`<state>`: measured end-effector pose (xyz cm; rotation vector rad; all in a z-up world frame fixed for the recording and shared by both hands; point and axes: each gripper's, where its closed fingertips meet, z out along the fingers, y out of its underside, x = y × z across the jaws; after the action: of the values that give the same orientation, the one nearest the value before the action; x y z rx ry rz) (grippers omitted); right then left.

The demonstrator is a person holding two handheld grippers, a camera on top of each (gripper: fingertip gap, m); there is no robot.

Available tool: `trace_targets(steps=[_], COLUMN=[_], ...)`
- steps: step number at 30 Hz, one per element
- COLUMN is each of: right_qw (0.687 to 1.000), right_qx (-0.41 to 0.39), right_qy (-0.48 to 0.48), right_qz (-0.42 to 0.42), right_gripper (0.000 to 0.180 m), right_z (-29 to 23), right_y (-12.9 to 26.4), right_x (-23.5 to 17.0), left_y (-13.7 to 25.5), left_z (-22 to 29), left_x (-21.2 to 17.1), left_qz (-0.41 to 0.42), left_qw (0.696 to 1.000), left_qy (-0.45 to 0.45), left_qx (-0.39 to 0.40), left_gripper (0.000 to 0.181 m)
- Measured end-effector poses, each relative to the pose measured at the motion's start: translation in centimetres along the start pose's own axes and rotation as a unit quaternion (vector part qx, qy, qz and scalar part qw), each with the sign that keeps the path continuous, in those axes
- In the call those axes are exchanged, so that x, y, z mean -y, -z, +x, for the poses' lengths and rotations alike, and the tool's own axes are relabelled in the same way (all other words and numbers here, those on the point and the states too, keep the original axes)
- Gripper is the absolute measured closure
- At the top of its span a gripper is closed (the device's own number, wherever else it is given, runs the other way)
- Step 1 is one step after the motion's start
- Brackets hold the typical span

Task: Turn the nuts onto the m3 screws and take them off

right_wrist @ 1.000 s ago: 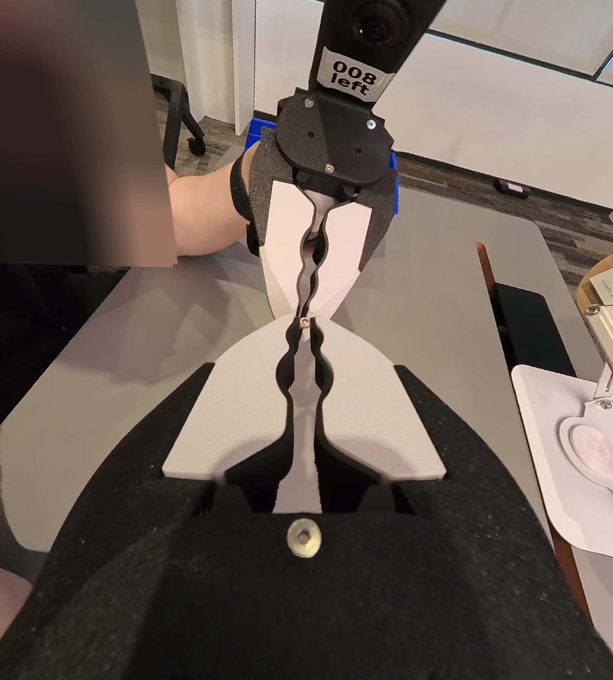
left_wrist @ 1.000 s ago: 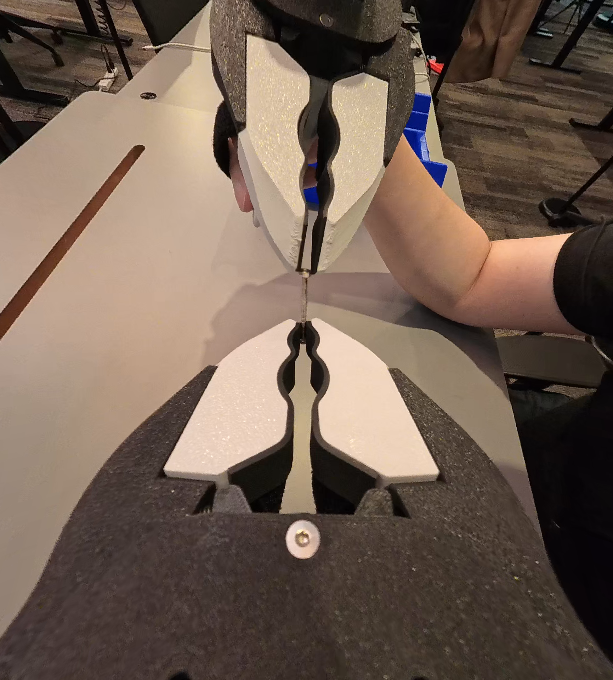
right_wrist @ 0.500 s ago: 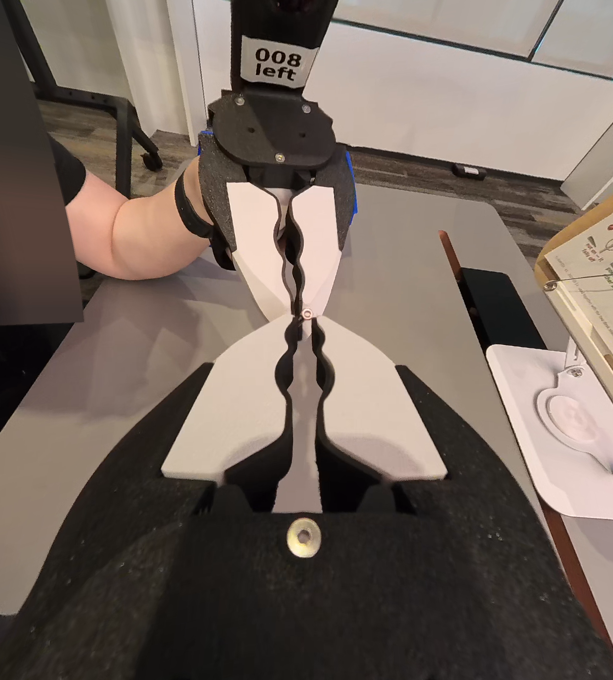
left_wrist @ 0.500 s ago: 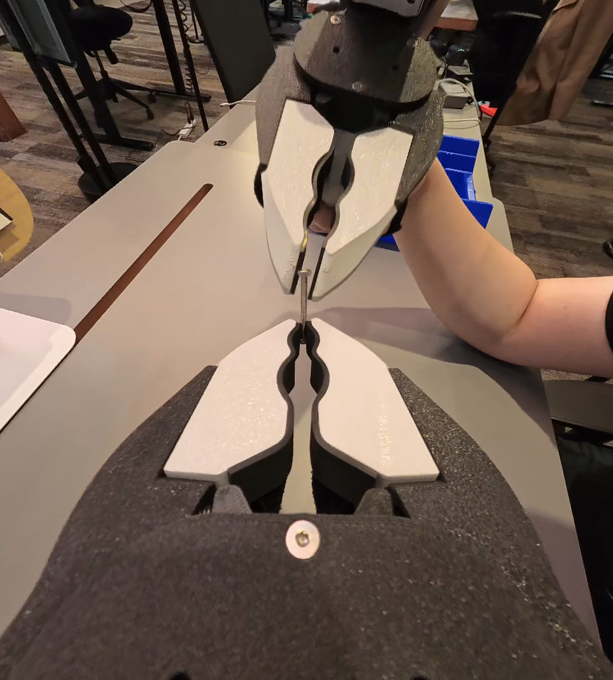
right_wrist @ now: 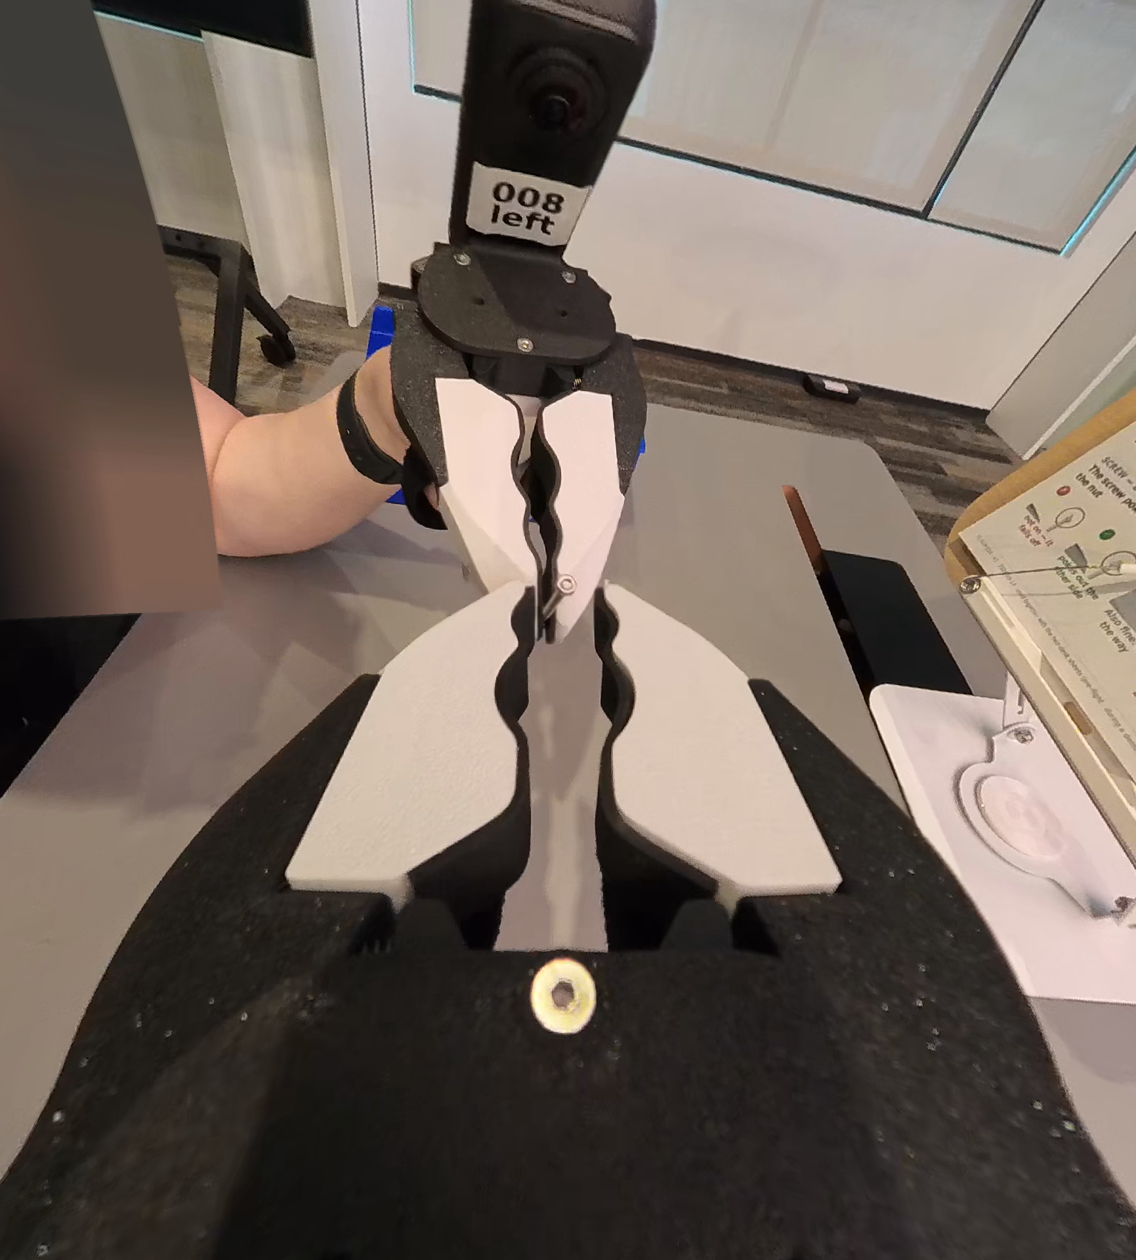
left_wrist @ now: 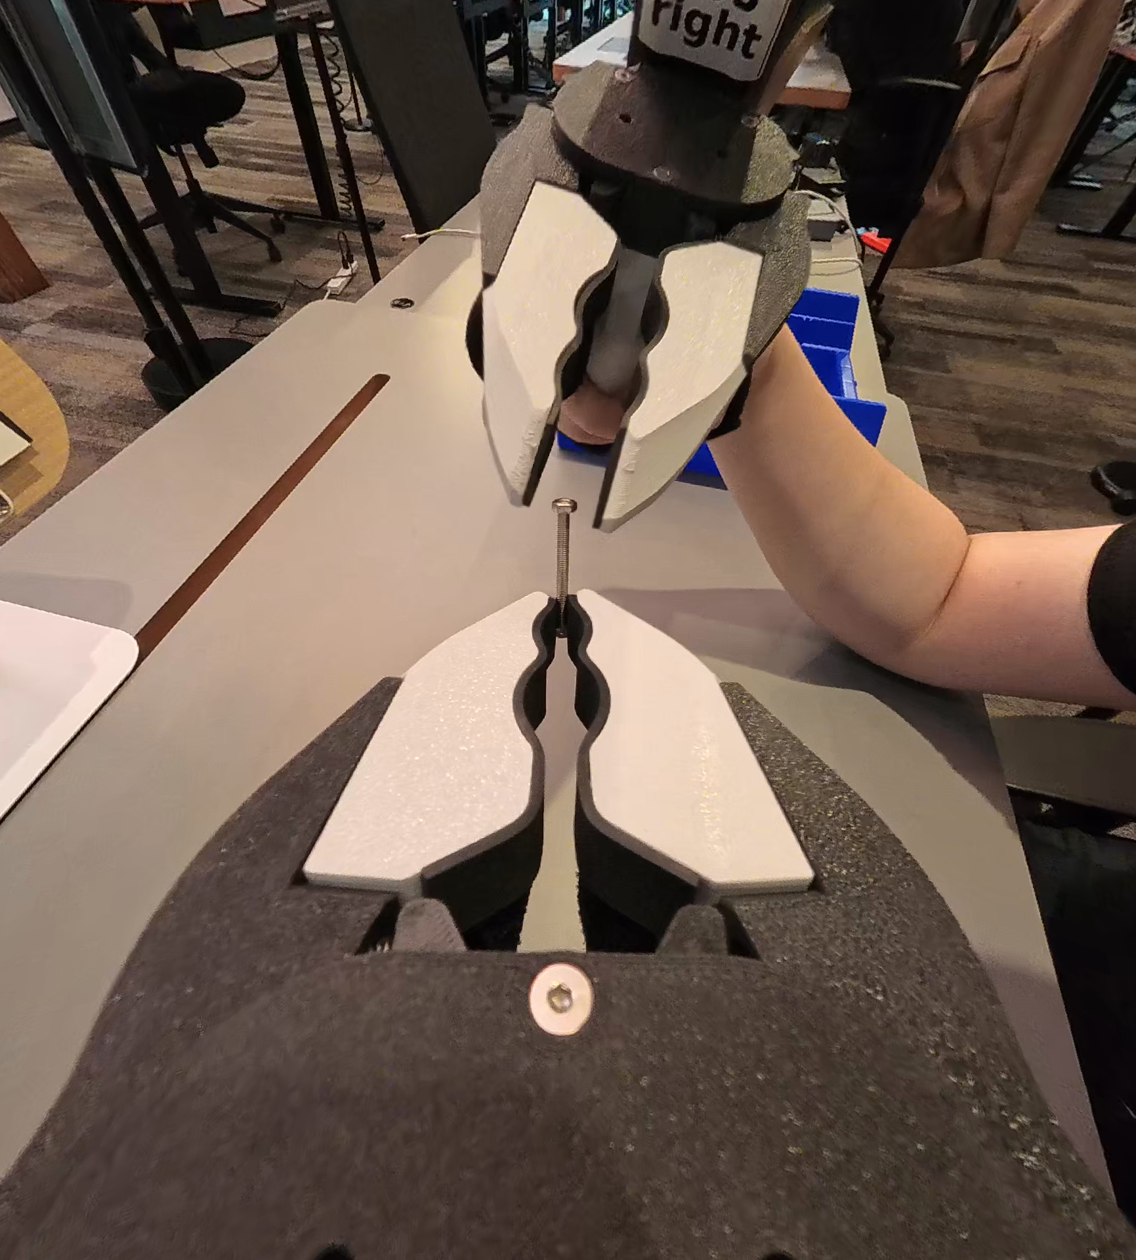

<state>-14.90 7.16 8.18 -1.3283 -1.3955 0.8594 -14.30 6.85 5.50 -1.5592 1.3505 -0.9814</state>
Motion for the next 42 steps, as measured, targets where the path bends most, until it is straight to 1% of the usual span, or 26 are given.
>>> trace_targets(steps=[19, 22, 28, 37, 40, 42], right_qw=[1.0, 1.0, 0.999, 0.999, 0.999, 0.999], right_qx=[-0.004, -0.001, -0.014, -0.006, -0.023, -0.015], right_qy=[0.028, 0.027, 0.028, 0.032, 0.036, 0.036], right_qz=[0.004, -0.004, 0.012, -0.008, 0.006, 0.016], right_gripper=[0.165, 0.169, 0.166, 0.167, 0.166, 0.165], right_z=[-0.52, -0.67, -0.17, -0.56, -0.03, -0.26], right_y=[0.14, 0.34, 0.23, 0.41, 0.46, 0.28], right_x=[0.59, 0.38, 0.81, 0.24, 0.71, 1.01], left_y=[0.29, 0.42, 0.33, 0.56, 0.65, 0.53], left_z=[0.07, -0.1, 0.06, 0.01, 0.12, 0.2], left_x=[0.41, 0.46, 0.46, 0.57, 0.66, 0.61], left_qz=[0.01, 0.012, 0.012, 0.014, 0.016, 0.014], left_qw=[1.0, 1.0, 1.0, 1.0, 1.0, 1.0], left_qy=[-0.006, -0.004, -0.004, -0.006, -0.005, -0.008], left_qx=[0.003, 0.008, 0.004, 0.007, 0.004, 0.004], left_gripper=[0.179, 0.179, 0.179, 0.179, 0.179, 0.179])
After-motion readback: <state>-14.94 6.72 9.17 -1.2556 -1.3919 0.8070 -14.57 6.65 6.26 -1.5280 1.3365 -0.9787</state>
